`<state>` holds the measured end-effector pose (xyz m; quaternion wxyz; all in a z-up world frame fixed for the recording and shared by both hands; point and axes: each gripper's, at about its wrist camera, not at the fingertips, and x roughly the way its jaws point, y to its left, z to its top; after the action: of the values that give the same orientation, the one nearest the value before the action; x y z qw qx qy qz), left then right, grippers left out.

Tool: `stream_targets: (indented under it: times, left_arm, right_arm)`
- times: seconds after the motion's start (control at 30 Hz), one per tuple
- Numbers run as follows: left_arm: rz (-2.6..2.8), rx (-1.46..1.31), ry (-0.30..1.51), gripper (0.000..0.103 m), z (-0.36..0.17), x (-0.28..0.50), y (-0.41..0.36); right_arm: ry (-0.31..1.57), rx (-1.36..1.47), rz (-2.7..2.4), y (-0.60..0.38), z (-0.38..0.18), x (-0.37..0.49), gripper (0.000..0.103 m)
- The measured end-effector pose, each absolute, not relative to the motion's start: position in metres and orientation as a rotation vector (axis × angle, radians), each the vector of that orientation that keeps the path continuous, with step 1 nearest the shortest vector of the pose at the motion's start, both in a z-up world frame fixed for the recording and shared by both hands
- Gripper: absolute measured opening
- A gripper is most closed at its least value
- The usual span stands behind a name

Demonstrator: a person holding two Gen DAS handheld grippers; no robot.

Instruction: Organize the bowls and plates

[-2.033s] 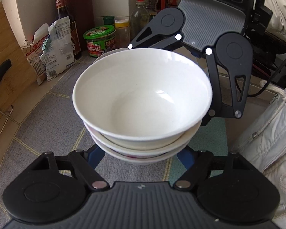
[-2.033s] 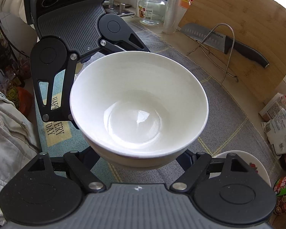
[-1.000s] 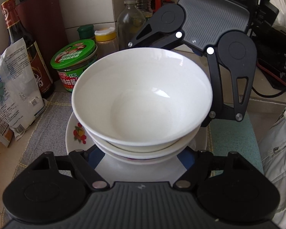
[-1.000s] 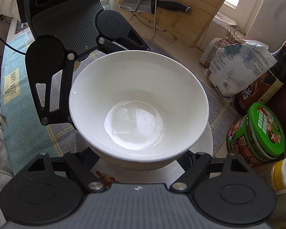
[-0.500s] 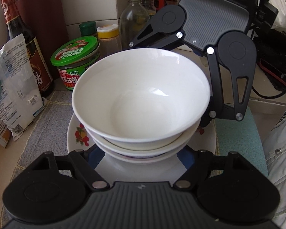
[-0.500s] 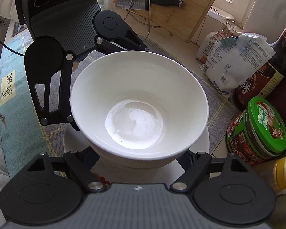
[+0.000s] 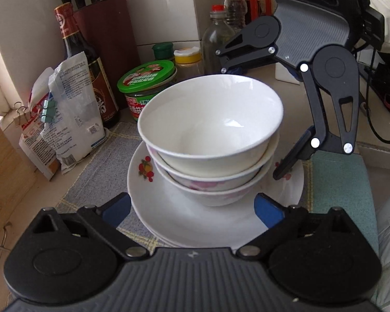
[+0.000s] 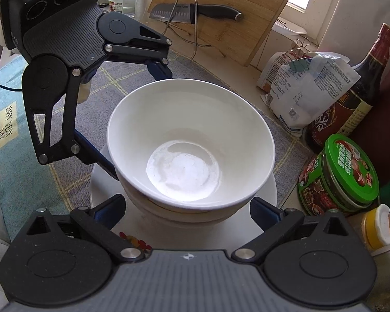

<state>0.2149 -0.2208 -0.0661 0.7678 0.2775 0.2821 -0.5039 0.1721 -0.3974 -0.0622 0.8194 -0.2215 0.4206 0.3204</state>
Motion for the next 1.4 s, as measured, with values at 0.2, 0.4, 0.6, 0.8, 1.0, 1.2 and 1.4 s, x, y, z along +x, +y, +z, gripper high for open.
stream_targets:
  times: [0.2, 0.4, 0.6, 0.8, 1.0, 1.2, 1.4]
  left_arm:
    - [-0.873, 0.560, 0.458, 0.102, -0.044, 0.183, -0.192]
    - [-0.829, 0.384, 0.502, 0.102, -0.025, 0.169, -0.169]
    - [-0.658, 0.216, 0.613, 0.102, -0.008, 0.151, -0.148]
    - [-0.591, 0.187, 0.693, 0.102, 0.012, 0.131, -0.133]
    - [-0.565, 0.192, 0.696, 0.102, 0.025, 0.116, -0.124]
    - [-0.552, 0.205, 0.685, 0.102, 0.032, 0.109, -0.121]
    - [-0.544, 0.212, 0.677, 0.102, 0.035, 0.103, -0.120]
  right_arm:
    - [0.907, -0.406, 0.521, -0.392, -0.049, 0.158, 0.103]
    - [0.898, -0.232, 0.214, -0.376, -0.032, 0.128, 0.103]
    - [0.901, 0.033, -0.109, -0.355, -0.020, 0.082, 0.103]
    - [0.866, 0.069, -0.273, -0.326, -0.007, 0.042, 0.103]
    - [0.838, 0.142, -0.303, -0.317, 0.003, 0.018, 0.103]
    - [0.821, 0.169, -0.309, -0.311, 0.010, 0.009, 0.103]
    - [0.812, 0.167, -0.296, -0.304, 0.015, 0.008, 0.103]
